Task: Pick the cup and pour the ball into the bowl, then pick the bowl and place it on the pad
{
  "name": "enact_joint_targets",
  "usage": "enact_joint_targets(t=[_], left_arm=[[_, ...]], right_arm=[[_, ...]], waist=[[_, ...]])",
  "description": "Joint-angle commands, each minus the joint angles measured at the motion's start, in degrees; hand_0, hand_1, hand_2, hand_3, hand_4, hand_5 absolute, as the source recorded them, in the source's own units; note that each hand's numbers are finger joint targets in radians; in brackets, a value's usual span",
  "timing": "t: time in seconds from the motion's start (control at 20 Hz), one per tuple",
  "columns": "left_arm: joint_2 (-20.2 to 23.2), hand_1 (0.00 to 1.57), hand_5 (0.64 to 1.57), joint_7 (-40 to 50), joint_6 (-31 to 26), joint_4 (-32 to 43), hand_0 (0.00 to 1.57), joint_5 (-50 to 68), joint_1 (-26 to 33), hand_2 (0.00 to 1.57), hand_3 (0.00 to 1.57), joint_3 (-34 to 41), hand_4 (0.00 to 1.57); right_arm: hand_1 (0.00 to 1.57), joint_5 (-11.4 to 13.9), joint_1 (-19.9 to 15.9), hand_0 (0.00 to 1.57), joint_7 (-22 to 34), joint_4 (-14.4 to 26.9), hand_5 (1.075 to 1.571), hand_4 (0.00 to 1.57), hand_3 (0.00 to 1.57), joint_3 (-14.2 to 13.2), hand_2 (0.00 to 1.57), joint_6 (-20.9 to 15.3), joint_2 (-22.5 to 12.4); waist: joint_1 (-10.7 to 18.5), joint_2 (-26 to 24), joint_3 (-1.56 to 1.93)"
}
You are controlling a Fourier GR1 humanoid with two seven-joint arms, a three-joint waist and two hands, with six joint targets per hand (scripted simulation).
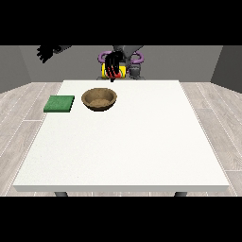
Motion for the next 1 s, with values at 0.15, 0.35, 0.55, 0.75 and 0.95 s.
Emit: enact_joint_targets(t=[0.15,0.35,0.55,0.75,0.95], left_arm=[[-0.08,0.0,1.571,2.18,-9.64,-9.43,0.0,-0.79,-1.68,1.18,1.47,-0.13,0.91],[3.16,0.0,1.563,-3.0,2.72,-12.19,0.0,4.14,4.44,1.57,1.17,6.2,1.03],[4.24,1.02,1.563,-10.41,14.34,-19.2,1.02,13.39,11.05,1.55,1.22,13.35,1.23],[0.03,0.62,1.571,-15.14,20.41,-30.92,0.62,30.08,11.54,0.28,0.0,23.48,1.1],[-0.04,0.0,1.497,-21.31,16.69,-41.16,0.0,46.55,11.6,0.0,0.0,31.19,0.41]], right_arm=[[0.0,0.99,-2.19,0.0,1.75,1.0,1.569,0.71,0.0,0.87,0.0,-2.82,1.37],[0.0,0.87,-0.96,0.0,-0.79,1.75,1.569,0.71,0.0,-2.03,0.0,-4.98,0.43],[0.0,-0.04,-1.53,0.0,0.26,2.21,1.57,0.71,0.0,-3.37,0.0,-4.69,-1.39],[0.0,0.15,-2.52,0.0,-0.38,2.57,1.57,0.71,0.0,-2.45,0.0,-6.95,2.21],[0.0,0.38,-2.64,0.0,-1.61,2.71,1.57,0.7,0.0,-2.96,0.0,-8.22,2.76]], waist=[[1.66,1.28,-0.05],[7.24,2.57,-0.1],[10.81,6.45,-0.34],[12.34,11.0,-1.18],[15.29,14.14,-1.02]])
